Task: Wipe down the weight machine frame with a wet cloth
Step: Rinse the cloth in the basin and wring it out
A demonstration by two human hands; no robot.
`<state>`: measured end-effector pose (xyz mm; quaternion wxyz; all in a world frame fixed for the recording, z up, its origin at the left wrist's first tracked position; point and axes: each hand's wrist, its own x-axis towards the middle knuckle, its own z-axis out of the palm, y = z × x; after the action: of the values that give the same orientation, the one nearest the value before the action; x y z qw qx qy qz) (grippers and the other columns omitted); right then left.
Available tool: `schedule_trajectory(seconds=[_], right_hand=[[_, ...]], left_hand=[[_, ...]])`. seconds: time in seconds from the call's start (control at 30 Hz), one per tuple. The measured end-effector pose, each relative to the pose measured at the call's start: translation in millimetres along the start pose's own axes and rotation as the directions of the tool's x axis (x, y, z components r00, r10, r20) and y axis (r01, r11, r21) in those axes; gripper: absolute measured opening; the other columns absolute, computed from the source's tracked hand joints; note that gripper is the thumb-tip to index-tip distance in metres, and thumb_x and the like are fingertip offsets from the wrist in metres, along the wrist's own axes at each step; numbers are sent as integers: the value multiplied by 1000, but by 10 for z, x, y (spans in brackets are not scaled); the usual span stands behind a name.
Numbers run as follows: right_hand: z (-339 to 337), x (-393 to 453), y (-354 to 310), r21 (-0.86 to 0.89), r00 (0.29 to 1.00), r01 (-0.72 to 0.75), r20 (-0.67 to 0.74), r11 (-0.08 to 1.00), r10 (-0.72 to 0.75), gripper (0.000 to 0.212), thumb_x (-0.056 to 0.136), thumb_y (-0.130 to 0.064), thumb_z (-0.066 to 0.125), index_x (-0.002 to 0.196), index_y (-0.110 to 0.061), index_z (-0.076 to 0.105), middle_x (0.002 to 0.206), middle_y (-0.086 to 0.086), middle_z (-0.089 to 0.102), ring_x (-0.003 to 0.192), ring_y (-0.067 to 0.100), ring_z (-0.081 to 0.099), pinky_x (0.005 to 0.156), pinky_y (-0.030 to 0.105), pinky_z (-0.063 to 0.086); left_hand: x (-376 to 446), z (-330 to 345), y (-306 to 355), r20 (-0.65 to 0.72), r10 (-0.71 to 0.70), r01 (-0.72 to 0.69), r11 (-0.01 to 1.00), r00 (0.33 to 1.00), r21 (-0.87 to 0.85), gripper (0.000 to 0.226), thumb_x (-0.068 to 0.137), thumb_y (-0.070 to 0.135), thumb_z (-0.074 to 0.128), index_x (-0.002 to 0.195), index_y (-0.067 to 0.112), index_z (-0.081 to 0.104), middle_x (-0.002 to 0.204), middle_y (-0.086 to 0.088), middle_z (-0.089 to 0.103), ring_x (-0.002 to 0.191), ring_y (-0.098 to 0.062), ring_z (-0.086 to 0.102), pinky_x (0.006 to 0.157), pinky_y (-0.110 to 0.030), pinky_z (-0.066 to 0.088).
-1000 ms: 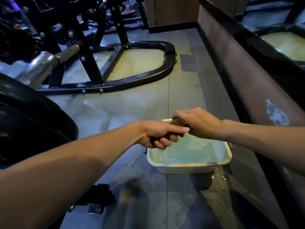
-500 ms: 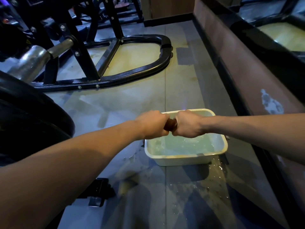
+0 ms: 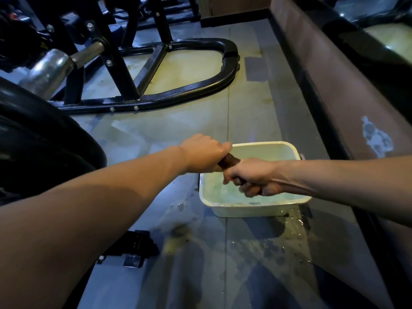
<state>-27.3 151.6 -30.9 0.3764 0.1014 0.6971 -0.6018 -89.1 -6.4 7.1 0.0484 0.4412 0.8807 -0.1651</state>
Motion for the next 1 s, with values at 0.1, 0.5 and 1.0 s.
schedule_trajectory(seconds=[0.1,0.5,1.0], right_hand=[[-130,-15,-96,13,999,34,-8,999,-34,23,92,-5,59,89,-18,41,63,-1,32,47,10,18,40,19,14],[-196,74,-58,-197,984,132,-88,971,-152,17,89,-12,73,97,-10,58,68,5,47,51,13,38,44,24,29],[-610,221,-406,266,956,160,-281,951,-82,44,99,-61,55,101,-19,69,97,9,70,88,22,65,81,32,55]], left_hand=[[64,-47,-32,-62,-17,18,1000,998,15,40,101,48,58,121,14,49,100,-4,69,76,-23,56,70,-36,51],[185,32,-66,-74,-59,59,998,996,2,34,102,44,58,120,16,51,90,2,56,78,-20,56,67,-31,45],[340,73,294,-31,-590,306,462,807,-832,49,85,38,81,110,20,42,103,-4,64,90,-25,63,73,-38,49]])
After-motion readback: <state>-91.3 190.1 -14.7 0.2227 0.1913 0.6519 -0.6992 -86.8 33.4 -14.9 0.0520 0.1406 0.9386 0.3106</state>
